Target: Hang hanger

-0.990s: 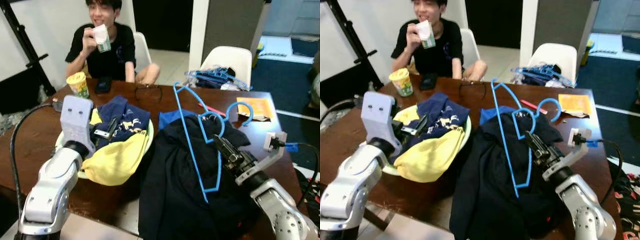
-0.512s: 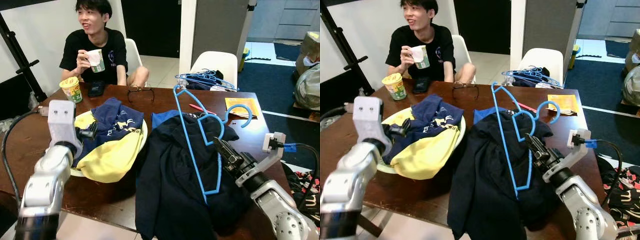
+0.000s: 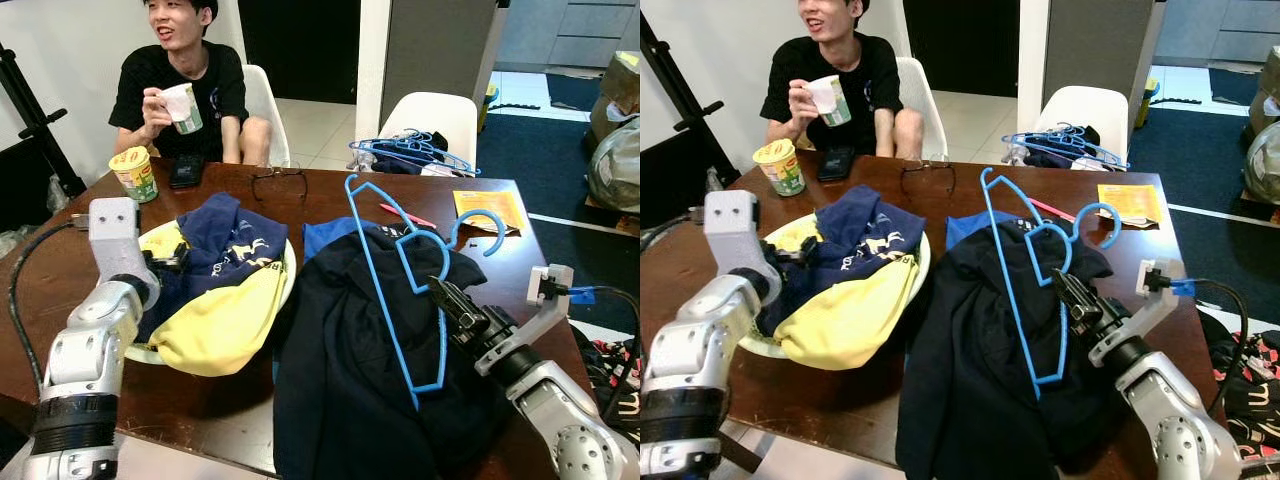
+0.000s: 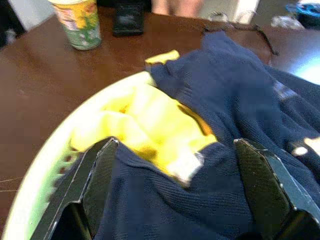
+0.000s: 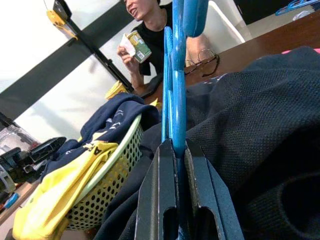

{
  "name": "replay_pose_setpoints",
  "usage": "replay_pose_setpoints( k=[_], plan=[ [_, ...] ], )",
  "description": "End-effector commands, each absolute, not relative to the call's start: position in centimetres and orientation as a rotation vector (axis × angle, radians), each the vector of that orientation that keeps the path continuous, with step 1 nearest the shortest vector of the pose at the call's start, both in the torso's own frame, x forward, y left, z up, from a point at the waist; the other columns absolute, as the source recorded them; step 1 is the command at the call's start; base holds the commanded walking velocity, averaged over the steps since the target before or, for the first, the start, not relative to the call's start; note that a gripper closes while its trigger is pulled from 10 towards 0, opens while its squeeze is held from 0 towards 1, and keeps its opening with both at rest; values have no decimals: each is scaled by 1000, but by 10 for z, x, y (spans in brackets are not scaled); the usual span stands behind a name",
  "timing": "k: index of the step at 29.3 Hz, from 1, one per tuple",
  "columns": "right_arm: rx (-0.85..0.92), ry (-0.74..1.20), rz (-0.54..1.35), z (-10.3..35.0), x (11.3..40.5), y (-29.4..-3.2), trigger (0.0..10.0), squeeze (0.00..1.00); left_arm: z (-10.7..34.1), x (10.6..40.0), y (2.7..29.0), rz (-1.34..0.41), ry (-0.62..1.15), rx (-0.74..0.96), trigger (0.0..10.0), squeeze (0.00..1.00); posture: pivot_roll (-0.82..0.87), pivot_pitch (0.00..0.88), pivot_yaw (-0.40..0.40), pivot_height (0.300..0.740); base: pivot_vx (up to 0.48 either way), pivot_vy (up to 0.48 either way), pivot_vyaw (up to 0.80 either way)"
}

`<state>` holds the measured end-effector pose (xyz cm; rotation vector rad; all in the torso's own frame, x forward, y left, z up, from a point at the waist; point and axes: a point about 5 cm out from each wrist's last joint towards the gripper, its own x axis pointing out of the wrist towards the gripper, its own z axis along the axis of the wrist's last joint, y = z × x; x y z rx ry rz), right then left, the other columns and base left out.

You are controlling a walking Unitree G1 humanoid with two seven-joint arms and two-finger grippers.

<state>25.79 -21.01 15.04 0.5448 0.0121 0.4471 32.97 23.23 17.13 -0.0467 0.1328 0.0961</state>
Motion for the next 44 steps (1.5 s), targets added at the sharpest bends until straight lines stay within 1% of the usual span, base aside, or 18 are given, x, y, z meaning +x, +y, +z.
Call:
replay_pose_setpoints(
  k=[1, 11, 12, 13, 14, 23, 32, 33, 34, 35, 36, 37, 38, 39, 40, 41, 42, 44],
  plan=[
    [528, 25, 440, 150, 257, -210, 10000, 0, 165, 331, 227, 73, 172, -65, 10000, 0, -99, 58, 50, 740, 0, 0, 0],
    [537, 25, 445, 150, 258, -207, 10000, 0, 156, 329, 214, -16, 269, -100, 10000, 0, -87, 57, 60, 740, 0, 0, 0],
    [541, 23, 445, 150, 258, -206, 10000, 0, 155, 327, 210, -27, 284, -106, 8667, 0, -83, 52, 64, 740, 0, 0, 0],
    [544, 21, 444, 150, 258, -206, 10000, 0, 153, 324, 207, -34, 301, -110, 314, 0, -83, 50, 66, 740, 0, 0, 0],
    [547, 19, 444, 150, 258, -205, 10000, 0, 152, 322, 206, -37, 309, -113, 0, 0, -83, 50, 66, 740, 0, 0, 0],
    [560, 17, 447, 149, 258, -204, 10000, 0, 167, 320, 215, 6, 269, -56, 0, 0, -68, 35, 71, 740, 0, 0, 0],
    [571, 12, 447, 149, 259, -203, 10000, 0, 225, 322, 251, 185, 74, 91, 0, 0, -67, 32, 77, 740, 0, 0, 0],
    [573, 11, 447, 149, 258, -202, 10000, 0, 246, 320, 263, 254, 3, 151, 0, 0, -68, 30, 79, 740, 0, 0, 0],
    [573, 11, 447, 149, 258, -202, 10000, 0, 246, 320, 263, 254, 3, 151, 0, 0, -68, 30, 79, 740, 0, 0, 0],
    [574, 11, 447, 149, 258, -202, 10000, 0, 266, 317, 273, 313, -62, 200, 196, 0, -68, 30, 79, 740, 0, 0, 0],
    [574, 11, 447, 149, 258, -202, 10000, 0, 266, 317, 273, 313, -62, 200, 196, 0, -68, 30, 79, 740, 0, 0, 0],
    [576, 9, 447, 149, 258, -202, 10000, 0, 292, 313, 283, 374, -146, 253, 196, 0, -68, 30, 79, 740, 0, 0, 0],
    [576, 9, 447, 149, 258, -202, 10000, 0, 292, 313, 283, 374, -146, 253, 196, 0, -68, 30, 79, 740, 0, 0, 0],
    [579, 8, 447, 149, 258, -202, 10000, 0, 320, 306, 293, 435, -237, 312, 745, 0, -65, 32, 84, 740, 0, 0, 0],
    [583, 6, 446, 149, 258, -202, 10000, 0, 353, 296, 301, 503, -343, 399, 1725, 0, -63, 32, 83, 740, 0, 0, 0],
    [583, 6, 446, 149, 258, -202, 10000, 0, 353, 296, 301, 503, -343, 399, 1725, 0, -63, 32, 83, 740, 0, 0, 0],
    [587, 4, 445, 149, 259, -202, 10000, 0, 383, 285, 306, 571, -441, 483, 1922, 0, -63, 32, 83, 740, 0, 0, 0],
    [589, 3, 445, 149, 259, -202, 10000, 0, 401, 277, 309, 613, -497, 536, 1922, 0, -60, 33, 86, 740, 0, 0, 0]
  ],
)
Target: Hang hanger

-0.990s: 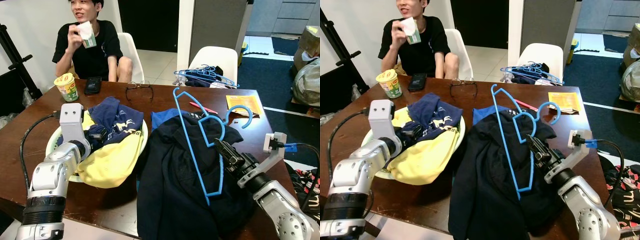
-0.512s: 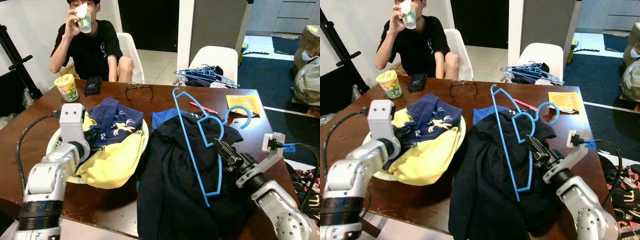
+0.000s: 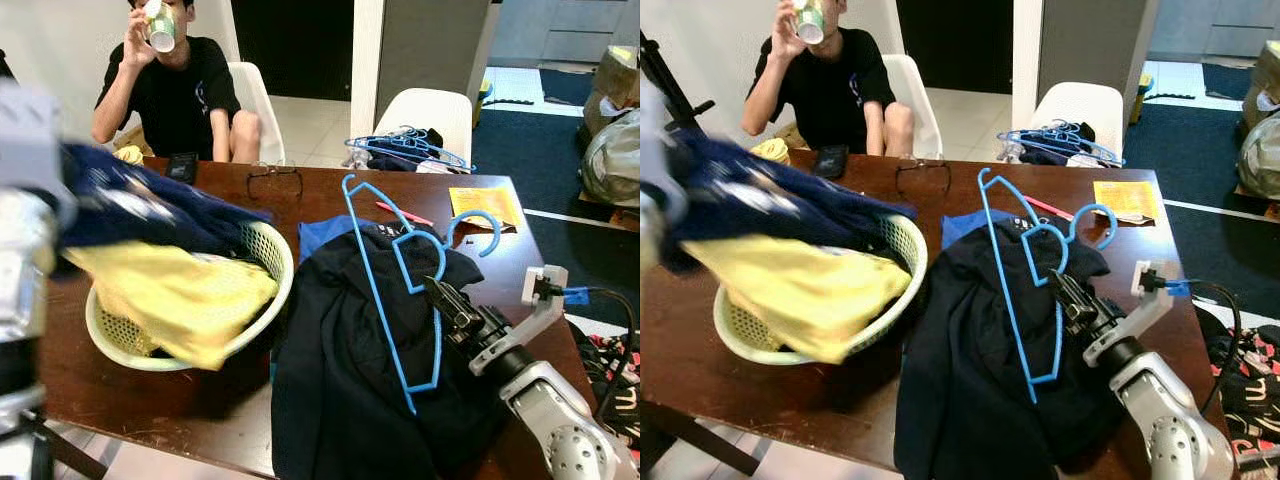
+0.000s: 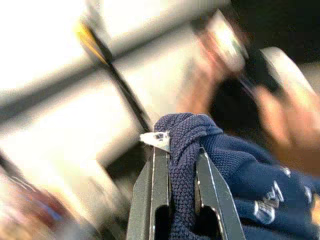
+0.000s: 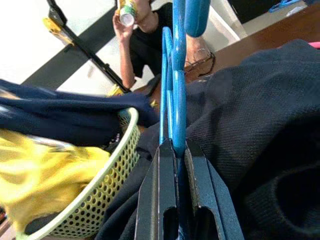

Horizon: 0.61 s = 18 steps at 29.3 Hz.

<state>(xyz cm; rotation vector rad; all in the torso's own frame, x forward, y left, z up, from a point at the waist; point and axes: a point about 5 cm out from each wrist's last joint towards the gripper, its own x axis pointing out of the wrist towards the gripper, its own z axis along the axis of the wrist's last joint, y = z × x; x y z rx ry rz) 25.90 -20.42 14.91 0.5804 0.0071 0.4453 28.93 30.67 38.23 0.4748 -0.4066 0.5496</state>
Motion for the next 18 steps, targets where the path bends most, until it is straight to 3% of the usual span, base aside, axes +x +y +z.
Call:
replay_pose_setpoints(
  k=[1, 7, 9, 13, 18],
  plan=[
    [589, 3, 445, 149, 259, -202, 10000, 0, 401, 277, 309, 613, -497, 536, 1922, 0, -60, 33, 86, 740, 0, 0, 0],
    [594, 0, 443, 149, 259, -202, 10000, 0, 412, 276, 304, 614, -543, 600, 2039, 0, -55, 35, 89, 740, 0, 0, 0],
    [596, -1, 442, 149, 259, -202, 10000, 0, 394, 287, 291, 539, -506, 591, 2000, 0, -55, 35, 89, 740, 0, 0, 0],
    [598, -3, 439, 149, 258, -203, 10000, 0, 316, 315, 237, 302, -336, 539, 1647, 0, -64, 46, 87, 740, 0, 0, 0],
    [596, 0, 438, 149, 258, -204, 10000, 0, 293, 320, 218, 222, -290, 512, 1412, 0, -63, 50, 85, 740, 0, 0, 0]
  ],
)
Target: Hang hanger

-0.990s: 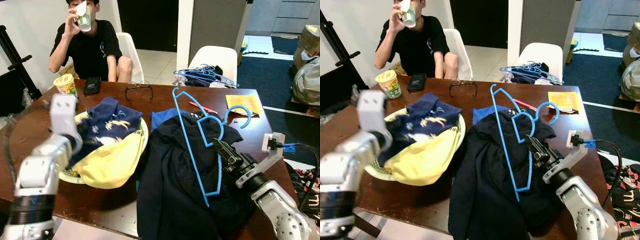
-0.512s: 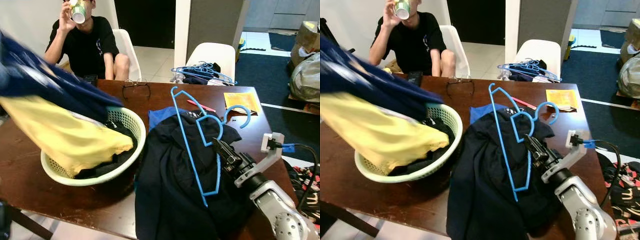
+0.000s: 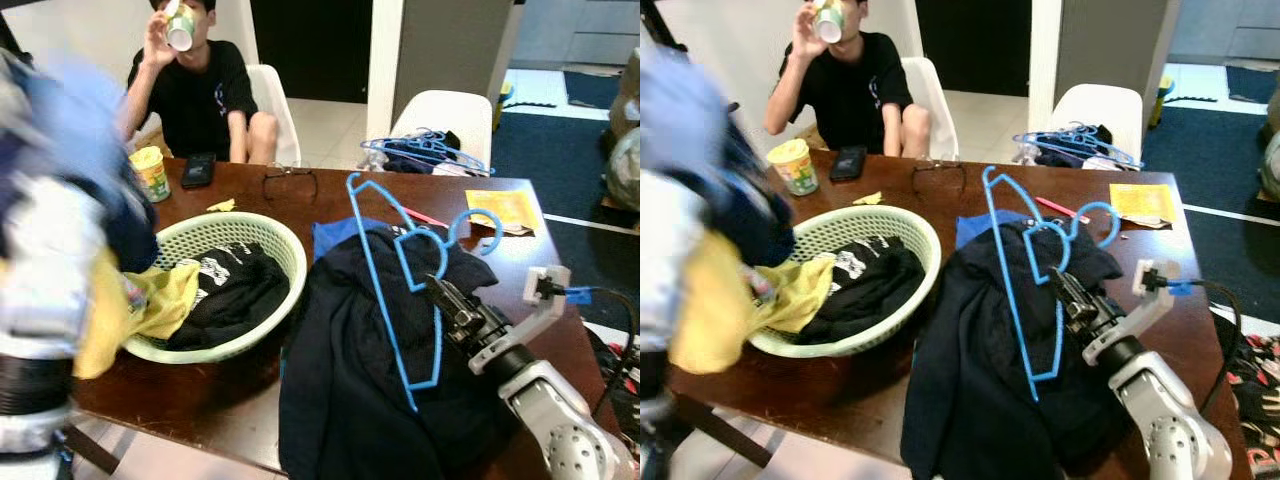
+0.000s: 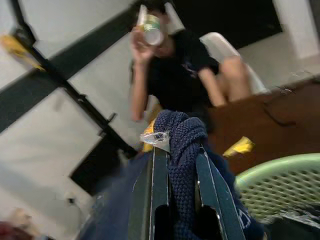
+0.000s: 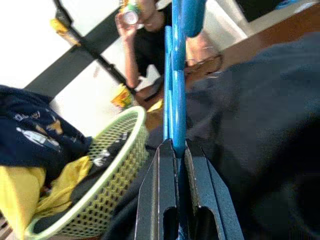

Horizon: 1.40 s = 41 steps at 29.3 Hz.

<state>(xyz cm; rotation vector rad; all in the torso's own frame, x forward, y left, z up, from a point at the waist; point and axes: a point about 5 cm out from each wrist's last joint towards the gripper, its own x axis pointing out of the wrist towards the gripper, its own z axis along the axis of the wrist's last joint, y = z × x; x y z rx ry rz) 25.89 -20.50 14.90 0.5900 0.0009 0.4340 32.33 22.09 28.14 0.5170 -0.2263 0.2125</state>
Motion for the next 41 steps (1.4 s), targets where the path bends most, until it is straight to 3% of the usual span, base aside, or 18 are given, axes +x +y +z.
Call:
replay_pose_setpoints(
  k=[1, 10, 11, 12, 13, 16, 17, 20, 24, 26, 31, 33, 36, 40, 41],
  plan=[
    [596, 1, 438, 149, 258, -204, 10000, 0, 287, 321, 210, 191, -281, 502, 1451, 0, -63, 51, 85, 740, 0, 0, 0],
    [598, 2, 436, 149, 258, -205, 10000, 0, 251, 314, 158, 13, -220, 450, 1961, 0, -64, 56, 87, 740, 0, 0, 0],
    [599, 3, 436, 149, 258, -205, 10000, 0, 242, 312, 149, -28, -189, 448, 3647, 0, -64, 55, 86, 740, 0, 0, 0],
    [599, 4, 436, 149, 258, -205, 10000, 0, 233, 310, 141, -73, -157, 454, 9020, 0, -64, 55, 86, 740, 0, 0, 0],
    [600, 5, 438, 149, 258, -205, 10000, 0, 220, 307, 131, -143, -108, 463, 10000, 557, -64, 54, 87, 740, 0, 0, 0],
    [600, 6, 438, 149, 258, -205, 10000, 0, 216, 306, 128, -166, -94, 464, 10000, 557, -64, 54, 87, 740, 0, 0, 0],
    [600, 6, 439, 148, 257, -205, 10000, 0, 214, 305, 125, -186, -87, 475, 10000, 1000, -63, 51, 87, 740, 0, 0, 0],
    [601, 7, 440, 148, 257, -205, 10000, 0, 217, 304, 127, -183, -94, 490, 10000, 1000, -62, 45, 89, 740, 0, 0, 0],
    [600, 11, 443, 147, 256, -204, 10000, 0, 246, 302, 154, -18, -170, 461, 10000, 1000, -61, 36, 92, 740, 0, 0, 0],
    [600, 11, 443, 147, 256, -204, 10000, 0, 246, 302, 154, -18, -170, 461, 10000, 1000, -61, 36, 92, 740, 0, 0, 0],
    [598, 12, 444, 147, 256, -204, 10000, 0, 259, 292, 183, 168, -161, 435, 10000, 1000, -58, 38, 91, 740, 0, 0, 0],
    [599, 13, 446, 148, 257, -204, 10000, 0, 246, 282, 200, 263, -92, 413, 10000, 1000, -52, 45, 89, 740, 0, 0, 0],
    [601, 12, 446, 148, 257, -204, 10000, 0, 239, 278, 205, 287, -59, 410, 10000, 1000, -52, 45, 89, 740, 0, 0, 0],
    [604, 13, 448, 148, 257, -204, 10000, 0, 206, 274, 224, 382, 90, 229, 10000, 1000, -49, 52, 86, 740, 0, 0, 0],
    [604, 13, 448, 149, 258, -203, 10000, 0, 197, 273, 229, 414, 127, 173, 10000, 592, -49, 52, 86, 740, 0, 0, 0]
  ],
)
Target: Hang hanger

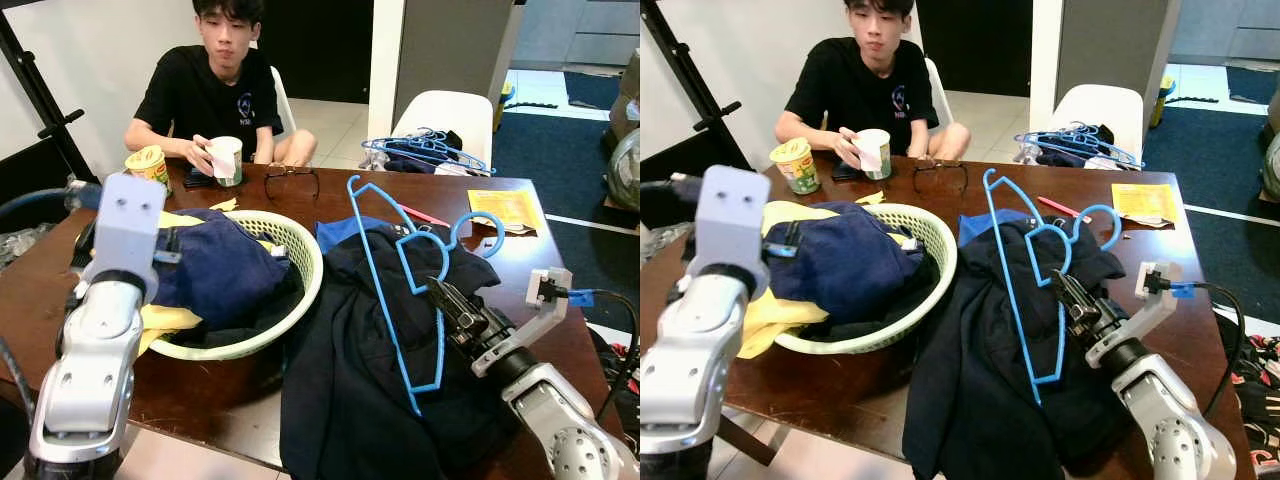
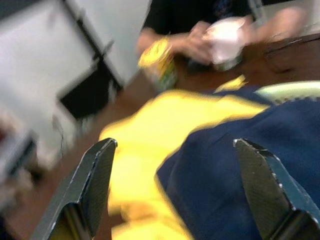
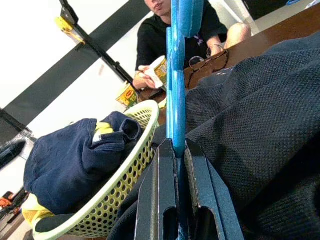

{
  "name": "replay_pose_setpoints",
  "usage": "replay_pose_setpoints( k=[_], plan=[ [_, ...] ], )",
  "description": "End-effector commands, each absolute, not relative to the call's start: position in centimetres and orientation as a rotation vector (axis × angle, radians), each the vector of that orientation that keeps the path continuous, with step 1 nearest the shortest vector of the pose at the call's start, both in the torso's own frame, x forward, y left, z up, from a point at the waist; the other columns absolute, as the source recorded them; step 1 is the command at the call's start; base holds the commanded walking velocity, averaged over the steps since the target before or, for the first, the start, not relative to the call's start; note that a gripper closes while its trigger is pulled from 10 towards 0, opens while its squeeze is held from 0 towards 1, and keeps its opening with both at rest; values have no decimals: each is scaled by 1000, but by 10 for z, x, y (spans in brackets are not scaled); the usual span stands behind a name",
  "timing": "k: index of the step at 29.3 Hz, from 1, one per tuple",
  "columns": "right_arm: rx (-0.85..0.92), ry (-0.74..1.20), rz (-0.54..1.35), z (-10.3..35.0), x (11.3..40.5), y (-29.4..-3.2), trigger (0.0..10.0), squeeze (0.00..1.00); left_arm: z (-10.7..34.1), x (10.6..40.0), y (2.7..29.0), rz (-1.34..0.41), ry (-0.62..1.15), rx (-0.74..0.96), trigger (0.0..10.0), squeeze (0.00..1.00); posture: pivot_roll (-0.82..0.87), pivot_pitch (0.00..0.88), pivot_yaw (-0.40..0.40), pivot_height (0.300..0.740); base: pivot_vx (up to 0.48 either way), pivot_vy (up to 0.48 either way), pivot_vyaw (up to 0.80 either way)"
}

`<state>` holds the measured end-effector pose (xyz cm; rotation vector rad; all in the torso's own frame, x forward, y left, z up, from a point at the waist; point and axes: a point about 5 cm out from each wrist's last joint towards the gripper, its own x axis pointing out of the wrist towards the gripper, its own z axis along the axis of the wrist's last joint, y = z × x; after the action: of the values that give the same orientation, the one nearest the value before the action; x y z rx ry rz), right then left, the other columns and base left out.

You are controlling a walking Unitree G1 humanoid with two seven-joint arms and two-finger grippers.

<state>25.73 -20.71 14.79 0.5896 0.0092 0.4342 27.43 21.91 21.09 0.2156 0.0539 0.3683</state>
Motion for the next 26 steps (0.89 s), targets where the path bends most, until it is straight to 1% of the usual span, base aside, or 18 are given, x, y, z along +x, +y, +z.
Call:
replay_pose_setpoints(
  k=[1, 3, 5, 8, 11, 15, 17, 20, 24, 26],
  plan=[
    [605, 13, 448, 149, 258, -203, 10000, 0, 190, 274, 234, 443, 153, 100, 10000, 0, -51, 52, 86, 740, 0, 0, 0],
    [605, 11, 448, 149, 258, -202, 10000, 0, 185, 276, 240, 479, 167, 29, 10000, 0, -57, 50, 88, 740, 0, 0, 0],
    [602, 9, 445, 149, 258, -202, 10000, 0, 185, 279, 242, 494, 161, 16, 10000, 0, -59, 51, 90, 740, 0, 0, 0],
    [602, 7, 442, 149, 257, -203, 10000, 0, 184, 281, 242, 489, 155, -16, 10000, 0, -60, 50, 91, 740, 0, 0, 0],
    [600, 3, 437, 150, 257, -204, 10000, 0, 183, 285, 240, 467, 131, -85, 10000, 0, -66, 51, 94, 740, 0, 0, 0],
    [599, 2, 436, 150, 257, -204, 10000, 0, 184, 286, 240, 463, 123, -100, 10000, 0, -66, 51, 94, 740, 0, 0, 0],
    [598, 1, 435, 151, 258, -205, 10000, 0, 193, 291, 237, 413, 61, -108, 10000, 0, -67, 50, 93, 740, 0, 0, 0],
    [596, 2, 436, 151, 258, -204, 10000, 0, 199, 294, 233, 367, 19, -119, 10000, 0, -67, 50, 93, 740, 0, 0, 0],
    [595, 2, 436, 151, 258, -204, 10000, 0, 197, 295, 231, 353, 18, -123, 10000, 0, -65, 50, 89, 740, 0, 0, 0],
    [594, 2, 436, 151, 258, -204, 10000, 0, 189, 294, 229, 345, 34, -129, 10000, 0, -65, 53, 88, 740, 0, 0, 0]
  ],
)
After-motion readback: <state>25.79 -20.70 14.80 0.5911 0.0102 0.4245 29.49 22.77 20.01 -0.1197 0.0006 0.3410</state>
